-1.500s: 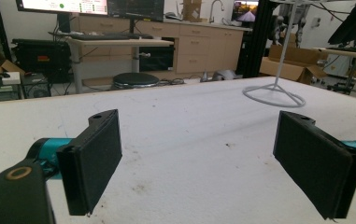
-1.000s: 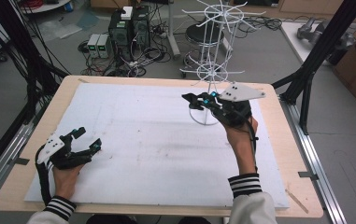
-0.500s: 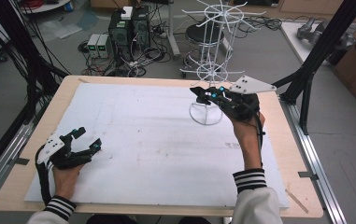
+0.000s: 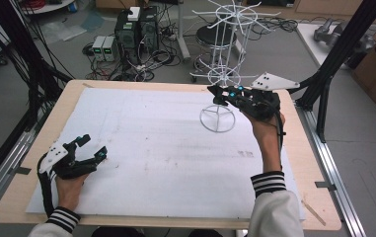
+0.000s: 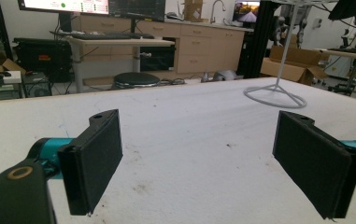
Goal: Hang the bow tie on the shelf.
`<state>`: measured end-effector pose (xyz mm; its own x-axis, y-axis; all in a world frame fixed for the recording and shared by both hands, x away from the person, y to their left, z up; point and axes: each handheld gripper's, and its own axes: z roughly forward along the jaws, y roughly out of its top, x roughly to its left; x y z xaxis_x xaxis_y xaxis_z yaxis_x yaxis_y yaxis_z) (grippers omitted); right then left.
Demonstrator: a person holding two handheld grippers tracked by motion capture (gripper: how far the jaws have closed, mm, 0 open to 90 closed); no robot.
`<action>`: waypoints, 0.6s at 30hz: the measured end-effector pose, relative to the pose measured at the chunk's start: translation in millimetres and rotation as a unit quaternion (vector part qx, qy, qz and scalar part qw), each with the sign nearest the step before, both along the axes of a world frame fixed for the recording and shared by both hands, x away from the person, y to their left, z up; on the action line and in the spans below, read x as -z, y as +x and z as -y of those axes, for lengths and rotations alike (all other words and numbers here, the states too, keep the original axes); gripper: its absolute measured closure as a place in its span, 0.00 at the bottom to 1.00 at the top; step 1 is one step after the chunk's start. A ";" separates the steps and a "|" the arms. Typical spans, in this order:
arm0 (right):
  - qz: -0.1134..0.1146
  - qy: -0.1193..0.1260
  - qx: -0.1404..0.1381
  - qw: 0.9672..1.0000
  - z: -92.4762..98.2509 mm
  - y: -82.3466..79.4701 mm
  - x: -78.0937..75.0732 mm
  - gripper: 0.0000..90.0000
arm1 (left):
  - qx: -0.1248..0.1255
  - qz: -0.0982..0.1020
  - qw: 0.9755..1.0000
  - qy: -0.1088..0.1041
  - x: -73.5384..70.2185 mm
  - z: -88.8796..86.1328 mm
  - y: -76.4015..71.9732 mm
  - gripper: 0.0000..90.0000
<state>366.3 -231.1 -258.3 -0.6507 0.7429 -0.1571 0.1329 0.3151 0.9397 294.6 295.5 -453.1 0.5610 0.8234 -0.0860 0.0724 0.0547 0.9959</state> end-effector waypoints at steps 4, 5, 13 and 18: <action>-0.007 -0.002 0.002 1.000 3.1 6.6 3.6 0.98 | 0.000 -0.001 1.000 0.001 0.0 -0.2 0.0 0.18; -0.009 0.002 0.001 1.000 3.5 7.7 4.2 0.98 | 0.000 0.000 1.000 0.000 0.0 -0.3 0.1 0.18; -0.029 0.016 0.009 0.999 11.5 17.9 10.4 0.98 | -0.001 -0.001 1.000 -0.001 0.0 -0.3 0.2 0.18; -0.039 0.017 0.014 0.999 16.5 22.5 14.5 0.98 | 0.000 -0.002 1.000 -0.001 -0.1 -0.4 0.4 0.18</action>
<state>388.8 -247.6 -272.8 -0.6387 0.7652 -0.0802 0.2151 0.2777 0.9363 295.0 295.9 -453.1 0.5606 0.8233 -0.0891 0.0761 0.0559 0.9955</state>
